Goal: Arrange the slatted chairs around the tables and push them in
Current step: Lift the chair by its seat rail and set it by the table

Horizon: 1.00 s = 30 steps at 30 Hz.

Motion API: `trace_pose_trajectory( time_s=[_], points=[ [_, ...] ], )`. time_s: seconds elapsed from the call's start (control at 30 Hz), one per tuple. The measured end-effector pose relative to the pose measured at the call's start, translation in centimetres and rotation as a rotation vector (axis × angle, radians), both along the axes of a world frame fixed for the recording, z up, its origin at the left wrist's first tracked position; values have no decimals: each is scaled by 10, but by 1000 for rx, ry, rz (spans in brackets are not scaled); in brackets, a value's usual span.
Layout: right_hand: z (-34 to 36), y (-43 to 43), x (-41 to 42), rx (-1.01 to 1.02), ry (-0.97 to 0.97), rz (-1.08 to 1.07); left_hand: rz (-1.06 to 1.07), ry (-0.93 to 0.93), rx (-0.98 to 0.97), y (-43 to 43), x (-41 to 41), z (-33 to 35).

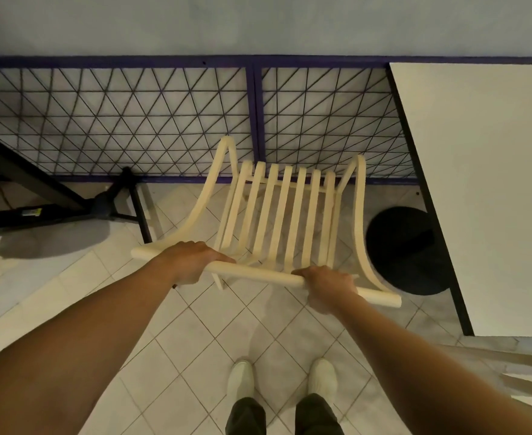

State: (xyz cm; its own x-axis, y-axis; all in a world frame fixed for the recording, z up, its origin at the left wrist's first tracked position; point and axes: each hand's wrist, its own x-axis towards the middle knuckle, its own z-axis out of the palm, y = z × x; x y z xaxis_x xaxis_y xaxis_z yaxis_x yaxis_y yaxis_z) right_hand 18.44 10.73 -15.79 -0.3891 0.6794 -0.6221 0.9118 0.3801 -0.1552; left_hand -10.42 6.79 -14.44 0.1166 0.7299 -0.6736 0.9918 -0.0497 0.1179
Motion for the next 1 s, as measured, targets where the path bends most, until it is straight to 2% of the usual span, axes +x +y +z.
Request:
trace_pose_trajectory(
  time_s=[0.27,0.4,0.67,0.83,0.9,1.0],
  points=[
    [3,-7,-9,6,-9,-35,-22,61,89,-6,-6,-2],
    [8,-9,-8,-1,18,-86,28,70,239,-17,1,-6],
    [13,-12,-4,12,53,-104,128,-164,413,-34,16,-8],
    [16,-9,0,-24,95,-59,404,-251,509,-48,38,1],
    [16,-5,3,-50,98,-24,603,-315,596,-52,50,4],
    [18,1,13,-116,112,28,1013,-429,732,-62,72,8]
  ],
)
